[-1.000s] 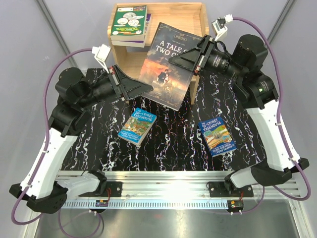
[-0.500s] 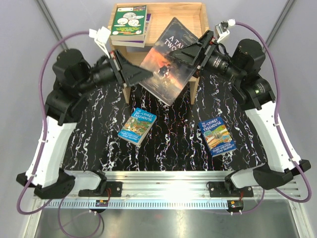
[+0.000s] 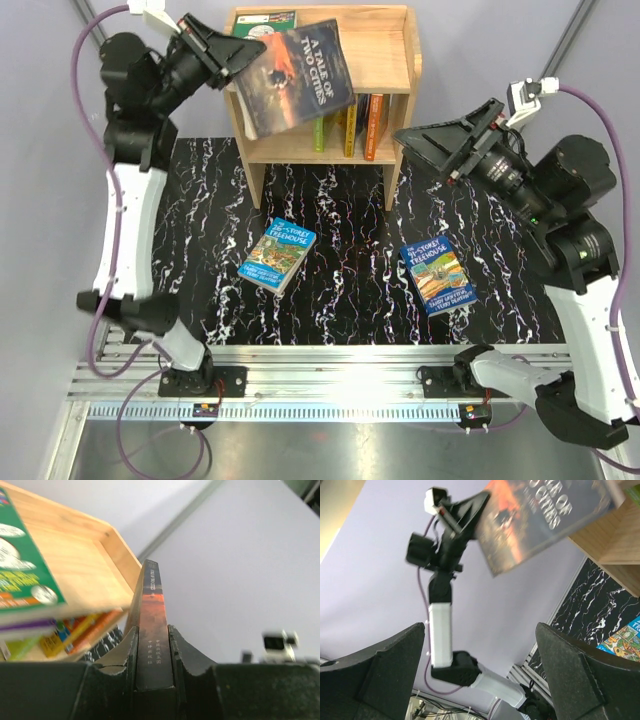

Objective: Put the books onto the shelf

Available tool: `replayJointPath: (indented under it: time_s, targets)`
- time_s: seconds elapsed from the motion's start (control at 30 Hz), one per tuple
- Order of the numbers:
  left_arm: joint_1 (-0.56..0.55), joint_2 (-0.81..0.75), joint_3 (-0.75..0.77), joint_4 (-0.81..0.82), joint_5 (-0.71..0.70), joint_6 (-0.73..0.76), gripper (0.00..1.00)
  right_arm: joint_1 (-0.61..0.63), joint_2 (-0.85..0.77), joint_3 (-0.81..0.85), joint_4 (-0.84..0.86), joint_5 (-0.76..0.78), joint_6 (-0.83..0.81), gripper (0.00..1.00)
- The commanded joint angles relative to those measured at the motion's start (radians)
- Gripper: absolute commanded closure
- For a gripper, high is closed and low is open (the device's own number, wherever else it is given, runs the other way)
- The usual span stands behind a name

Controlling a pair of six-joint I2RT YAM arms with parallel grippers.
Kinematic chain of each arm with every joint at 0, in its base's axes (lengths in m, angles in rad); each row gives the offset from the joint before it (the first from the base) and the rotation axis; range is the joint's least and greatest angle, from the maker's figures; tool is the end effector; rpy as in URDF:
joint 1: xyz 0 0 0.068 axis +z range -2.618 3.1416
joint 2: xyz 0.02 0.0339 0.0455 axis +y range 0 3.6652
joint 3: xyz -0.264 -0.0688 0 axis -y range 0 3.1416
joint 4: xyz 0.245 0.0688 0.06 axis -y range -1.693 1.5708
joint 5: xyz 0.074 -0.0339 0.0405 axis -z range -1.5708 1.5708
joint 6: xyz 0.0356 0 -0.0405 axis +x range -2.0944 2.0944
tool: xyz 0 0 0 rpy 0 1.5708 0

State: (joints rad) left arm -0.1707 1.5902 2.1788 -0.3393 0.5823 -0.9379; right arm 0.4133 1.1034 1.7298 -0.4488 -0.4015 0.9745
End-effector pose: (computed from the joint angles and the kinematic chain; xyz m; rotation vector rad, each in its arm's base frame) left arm 0.2885 -0.0696 0.5890 -0.0233 1.4910 -1.2966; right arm 0.1496 0.0808 0.5603 0.0658 1.5662 1.4028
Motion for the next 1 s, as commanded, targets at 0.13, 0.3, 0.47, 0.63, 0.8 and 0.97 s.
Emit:
replayJointPath:
  time_s: [0.13, 0.3, 0.47, 0.63, 0.8, 0.97]
  targets:
    - [0.007, 0.151, 0.206, 0.385, -0.09, -0.243, 1.0, -0.004, -0.025, -0.052, 0.001, 0.033, -0.019, 0.0]
    - [0.008, 0.044, -0.026, 0.483, -0.338, -0.268, 1.0, -0.005, -0.019, -0.056, 0.002, 0.03, -0.023, 0.0]
    - [0.008, 0.033, -0.019, 0.502, -0.49, -0.286, 1.0, -0.005, -0.013, -0.072, 0.007, 0.016, -0.016, 0.0]
    - [0.002, 0.017, 0.022, 0.435, -0.718, -0.248, 1.0, -0.005, -0.014, -0.088, 0.012, 0.004, -0.007, 0.0]
    - [-0.038, -0.019, -0.017, 0.392, -0.907, -0.106, 1.0, -0.005, -0.014, -0.096, 0.01, -0.013, -0.008, 0.0]
    - [-0.088, -0.018, -0.06, 0.387, -0.97, -0.058, 1.0, -0.005, -0.027, -0.125, 0.005, -0.031, 0.001, 0.0]
